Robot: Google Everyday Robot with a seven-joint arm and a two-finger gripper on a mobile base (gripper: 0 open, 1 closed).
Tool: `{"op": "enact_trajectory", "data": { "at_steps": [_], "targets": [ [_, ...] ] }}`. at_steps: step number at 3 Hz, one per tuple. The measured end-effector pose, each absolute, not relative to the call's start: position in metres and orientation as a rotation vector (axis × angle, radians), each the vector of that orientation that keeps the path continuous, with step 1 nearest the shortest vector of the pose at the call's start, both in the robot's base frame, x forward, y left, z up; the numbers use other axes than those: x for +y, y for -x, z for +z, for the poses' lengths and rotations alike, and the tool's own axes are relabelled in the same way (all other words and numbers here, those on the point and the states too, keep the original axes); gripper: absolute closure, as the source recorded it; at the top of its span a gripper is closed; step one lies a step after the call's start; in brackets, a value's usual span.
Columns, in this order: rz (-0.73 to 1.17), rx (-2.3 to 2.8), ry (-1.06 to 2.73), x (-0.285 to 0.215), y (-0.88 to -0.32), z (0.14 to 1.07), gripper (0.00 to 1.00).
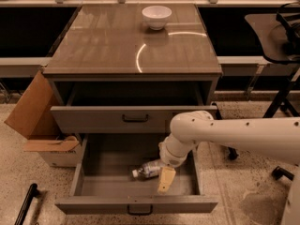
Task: Pick blue plastic bottle from middle drawer and place on counter
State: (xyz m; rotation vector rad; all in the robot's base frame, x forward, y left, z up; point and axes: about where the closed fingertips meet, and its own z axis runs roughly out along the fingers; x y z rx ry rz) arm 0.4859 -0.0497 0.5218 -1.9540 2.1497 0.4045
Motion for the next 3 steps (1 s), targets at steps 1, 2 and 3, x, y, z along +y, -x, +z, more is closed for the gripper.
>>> {"op": "enact_trajectory", "data": {
  "at_steps": [1,2,3],
  "targets": [
    [0.344,2.067,2.012,-0.048,-0.501,0.500,0.00],
    [0.304,1.986,2.070,-0.042,-0.510,0.475,0.00],
    [0.326,1.915,2.121,-0.038,-0.521,0.439,0.00]
  ]
}}
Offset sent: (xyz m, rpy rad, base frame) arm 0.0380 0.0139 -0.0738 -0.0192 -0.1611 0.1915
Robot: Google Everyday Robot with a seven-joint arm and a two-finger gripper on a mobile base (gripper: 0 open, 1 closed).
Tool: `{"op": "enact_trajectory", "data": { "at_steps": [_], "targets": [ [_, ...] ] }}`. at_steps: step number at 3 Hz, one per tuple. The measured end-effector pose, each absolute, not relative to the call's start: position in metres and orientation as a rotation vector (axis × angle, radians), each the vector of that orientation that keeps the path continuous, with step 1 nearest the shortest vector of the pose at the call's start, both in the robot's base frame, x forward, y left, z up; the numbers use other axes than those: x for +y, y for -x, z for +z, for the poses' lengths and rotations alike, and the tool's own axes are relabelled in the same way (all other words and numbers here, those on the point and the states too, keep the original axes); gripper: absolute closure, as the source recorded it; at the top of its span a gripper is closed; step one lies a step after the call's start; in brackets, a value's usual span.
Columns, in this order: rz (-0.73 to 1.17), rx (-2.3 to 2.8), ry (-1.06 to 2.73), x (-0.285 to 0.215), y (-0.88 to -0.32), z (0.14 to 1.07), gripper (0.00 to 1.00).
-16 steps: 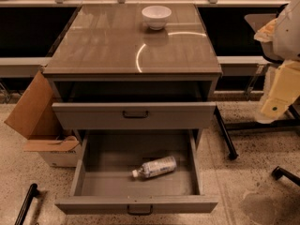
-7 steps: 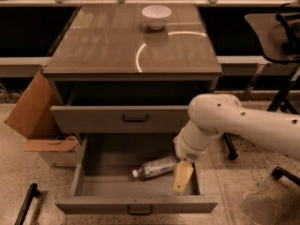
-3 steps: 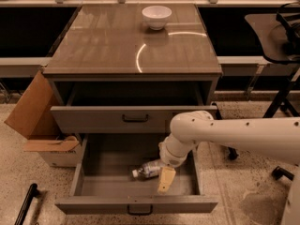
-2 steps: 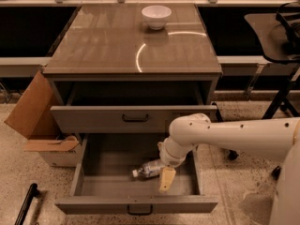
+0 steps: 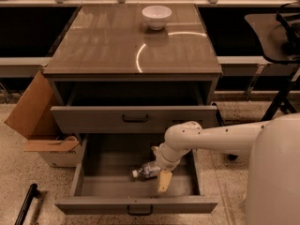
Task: Pick blue plastic bottle from middle drawer and place on counter
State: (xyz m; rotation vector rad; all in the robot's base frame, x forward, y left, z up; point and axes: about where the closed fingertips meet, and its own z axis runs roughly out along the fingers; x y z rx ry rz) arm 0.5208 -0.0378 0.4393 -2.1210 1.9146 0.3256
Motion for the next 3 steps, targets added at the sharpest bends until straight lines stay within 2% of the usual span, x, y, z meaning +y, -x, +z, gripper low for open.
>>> {"op": "enact_trajectory", "data": {
  "at_steps": [2,3],
  "targets": [
    [0.348,1.897,2.163,-0.042,-0.538,0.395,0.00],
    [0.344,1.935,2.181,-0.043,-0.541,0.371,0.19]
  ]
}}
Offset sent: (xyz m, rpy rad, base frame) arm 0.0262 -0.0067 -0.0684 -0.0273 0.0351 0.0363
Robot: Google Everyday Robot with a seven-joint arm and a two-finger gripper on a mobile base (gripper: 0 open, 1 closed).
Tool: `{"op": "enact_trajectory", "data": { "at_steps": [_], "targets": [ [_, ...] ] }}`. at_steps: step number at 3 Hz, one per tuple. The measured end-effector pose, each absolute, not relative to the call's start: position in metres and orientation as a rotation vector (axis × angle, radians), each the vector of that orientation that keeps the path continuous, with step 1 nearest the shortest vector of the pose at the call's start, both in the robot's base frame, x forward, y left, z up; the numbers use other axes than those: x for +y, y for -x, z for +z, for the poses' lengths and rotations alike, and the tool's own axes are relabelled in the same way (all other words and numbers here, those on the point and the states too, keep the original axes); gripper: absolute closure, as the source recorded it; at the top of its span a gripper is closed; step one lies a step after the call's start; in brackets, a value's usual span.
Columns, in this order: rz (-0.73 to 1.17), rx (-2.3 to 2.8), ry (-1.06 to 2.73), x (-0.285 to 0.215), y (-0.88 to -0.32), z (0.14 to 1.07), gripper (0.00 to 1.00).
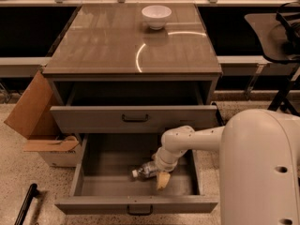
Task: Pick blue plastic bottle from middle drawer and place on counter
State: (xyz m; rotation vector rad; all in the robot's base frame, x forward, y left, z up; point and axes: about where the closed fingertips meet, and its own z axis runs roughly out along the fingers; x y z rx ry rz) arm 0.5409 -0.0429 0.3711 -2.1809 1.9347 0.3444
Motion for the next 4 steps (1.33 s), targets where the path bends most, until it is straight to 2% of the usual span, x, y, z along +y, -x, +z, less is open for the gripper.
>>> {"op": "enact_trajectory", "data": {
  "at_steps": [2,3,4],
  "targets": [
    [0.318,1.952,2.148,-0.053,-0.541,0.368,0.65],
    [0.268,1.926,2.093,-0.064,-0.531,0.397,0.89],
    [0.258,1.870,2.024,-0.079,-0.515,0.454,1.00]
  ]
}}
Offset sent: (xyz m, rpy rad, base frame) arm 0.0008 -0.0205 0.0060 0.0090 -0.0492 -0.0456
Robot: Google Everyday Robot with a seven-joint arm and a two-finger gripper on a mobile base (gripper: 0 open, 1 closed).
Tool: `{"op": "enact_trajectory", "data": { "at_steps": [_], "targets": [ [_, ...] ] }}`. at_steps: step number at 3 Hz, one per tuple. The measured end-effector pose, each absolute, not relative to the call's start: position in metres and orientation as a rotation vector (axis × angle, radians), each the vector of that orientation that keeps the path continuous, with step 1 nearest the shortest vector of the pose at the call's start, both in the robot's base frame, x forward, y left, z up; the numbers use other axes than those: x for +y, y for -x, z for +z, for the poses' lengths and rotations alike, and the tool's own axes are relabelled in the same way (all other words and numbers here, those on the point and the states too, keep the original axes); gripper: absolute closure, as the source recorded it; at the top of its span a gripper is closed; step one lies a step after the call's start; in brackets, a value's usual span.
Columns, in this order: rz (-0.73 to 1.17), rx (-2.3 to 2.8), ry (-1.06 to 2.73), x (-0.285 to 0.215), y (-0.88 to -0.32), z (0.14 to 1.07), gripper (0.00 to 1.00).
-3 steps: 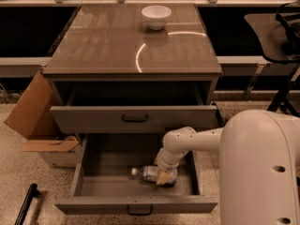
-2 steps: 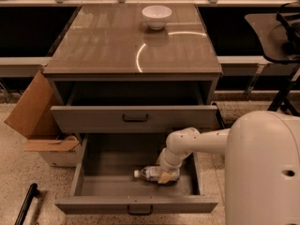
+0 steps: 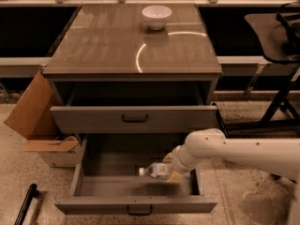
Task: Pick blue plastic bottle from middle drawer and place on counter
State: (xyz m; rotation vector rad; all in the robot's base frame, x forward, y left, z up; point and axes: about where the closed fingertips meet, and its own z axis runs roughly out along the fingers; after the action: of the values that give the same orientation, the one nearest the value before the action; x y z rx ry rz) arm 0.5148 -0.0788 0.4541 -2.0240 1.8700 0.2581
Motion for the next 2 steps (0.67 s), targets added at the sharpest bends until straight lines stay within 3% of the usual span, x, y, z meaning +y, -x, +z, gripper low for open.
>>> {"op": "enact_trajectory", "data": {
  "at_steps": [2],
  "targets": [
    [0.379,1.727,1.909,-0.142,-0.509,0.563,1.00]
  ]
}}
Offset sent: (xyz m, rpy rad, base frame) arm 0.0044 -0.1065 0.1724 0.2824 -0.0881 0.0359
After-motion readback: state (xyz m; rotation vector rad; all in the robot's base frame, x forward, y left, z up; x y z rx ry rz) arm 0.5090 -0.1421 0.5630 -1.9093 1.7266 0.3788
